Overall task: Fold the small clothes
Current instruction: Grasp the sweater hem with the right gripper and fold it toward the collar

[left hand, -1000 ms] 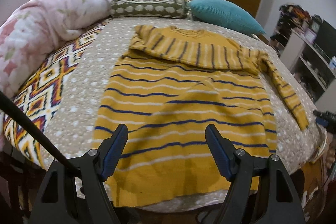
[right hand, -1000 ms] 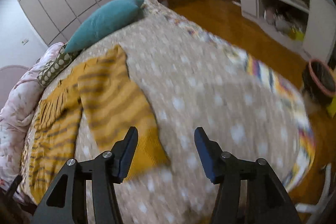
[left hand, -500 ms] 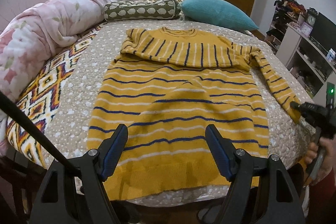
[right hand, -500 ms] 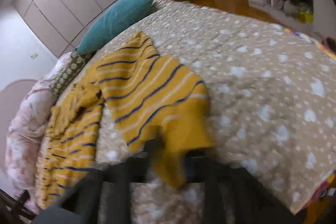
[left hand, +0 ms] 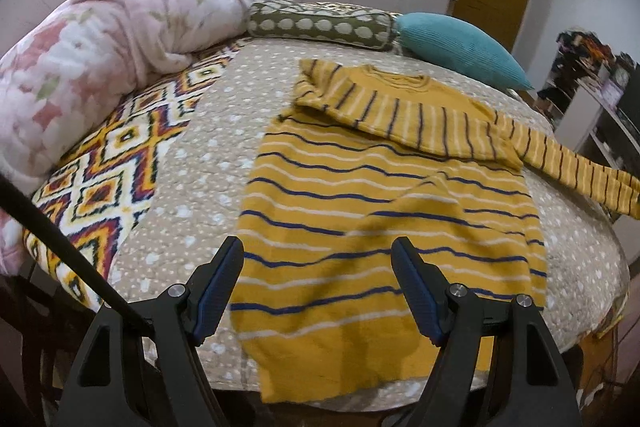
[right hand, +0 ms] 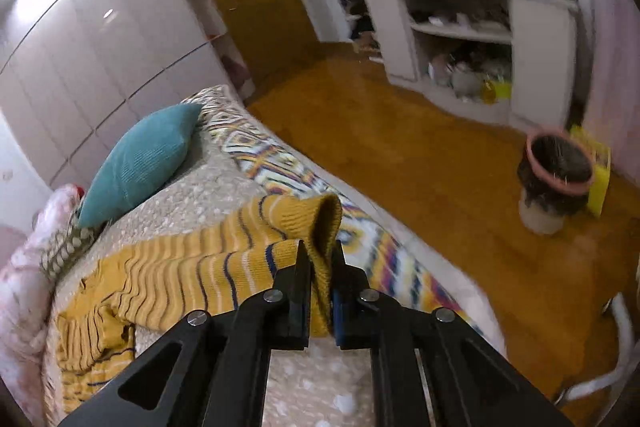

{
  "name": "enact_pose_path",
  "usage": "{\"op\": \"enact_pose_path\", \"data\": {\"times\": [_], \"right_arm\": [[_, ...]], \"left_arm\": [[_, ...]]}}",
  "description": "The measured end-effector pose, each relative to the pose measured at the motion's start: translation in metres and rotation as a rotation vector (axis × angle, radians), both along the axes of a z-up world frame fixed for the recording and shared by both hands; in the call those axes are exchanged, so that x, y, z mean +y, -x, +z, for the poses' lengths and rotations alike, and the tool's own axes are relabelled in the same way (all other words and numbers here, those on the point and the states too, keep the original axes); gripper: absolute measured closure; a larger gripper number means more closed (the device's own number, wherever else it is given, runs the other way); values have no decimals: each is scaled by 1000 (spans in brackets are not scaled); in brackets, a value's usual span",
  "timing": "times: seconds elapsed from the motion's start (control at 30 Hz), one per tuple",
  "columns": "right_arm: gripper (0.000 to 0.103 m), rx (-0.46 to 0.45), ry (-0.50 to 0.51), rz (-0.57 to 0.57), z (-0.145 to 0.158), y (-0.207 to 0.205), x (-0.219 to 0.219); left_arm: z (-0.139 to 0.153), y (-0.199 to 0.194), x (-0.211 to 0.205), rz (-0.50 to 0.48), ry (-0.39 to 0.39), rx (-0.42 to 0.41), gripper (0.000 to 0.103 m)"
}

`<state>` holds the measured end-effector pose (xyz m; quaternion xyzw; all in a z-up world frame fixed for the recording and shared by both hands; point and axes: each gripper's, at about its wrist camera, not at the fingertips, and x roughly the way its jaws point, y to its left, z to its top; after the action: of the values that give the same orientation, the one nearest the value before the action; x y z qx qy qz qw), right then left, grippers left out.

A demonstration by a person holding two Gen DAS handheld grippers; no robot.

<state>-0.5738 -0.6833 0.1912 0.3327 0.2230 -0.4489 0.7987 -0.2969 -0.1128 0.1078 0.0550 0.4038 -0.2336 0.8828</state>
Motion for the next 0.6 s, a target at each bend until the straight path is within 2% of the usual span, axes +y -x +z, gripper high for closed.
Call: {"op": "enact_pose_path", "data": {"times": [0.17, 0.37, 0.5, 0.6], "right_arm": [[95, 23, 67, 201, 39, -84, 39], [95, 37, 124, 505, 73, -221, 122], [95, 50, 140, 714, 77, -317, 194], [95, 68, 132, 857, 67, -384, 254]], "left_arm": [[-1, -7, 15, 28, 9, -15, 28], [-2, -10, 39, 57, 8, -45, 28], [-5, -13, 56, 84, 4, -56, 28], [-8, -19, 70, 109, 7, -54, 28]]}}
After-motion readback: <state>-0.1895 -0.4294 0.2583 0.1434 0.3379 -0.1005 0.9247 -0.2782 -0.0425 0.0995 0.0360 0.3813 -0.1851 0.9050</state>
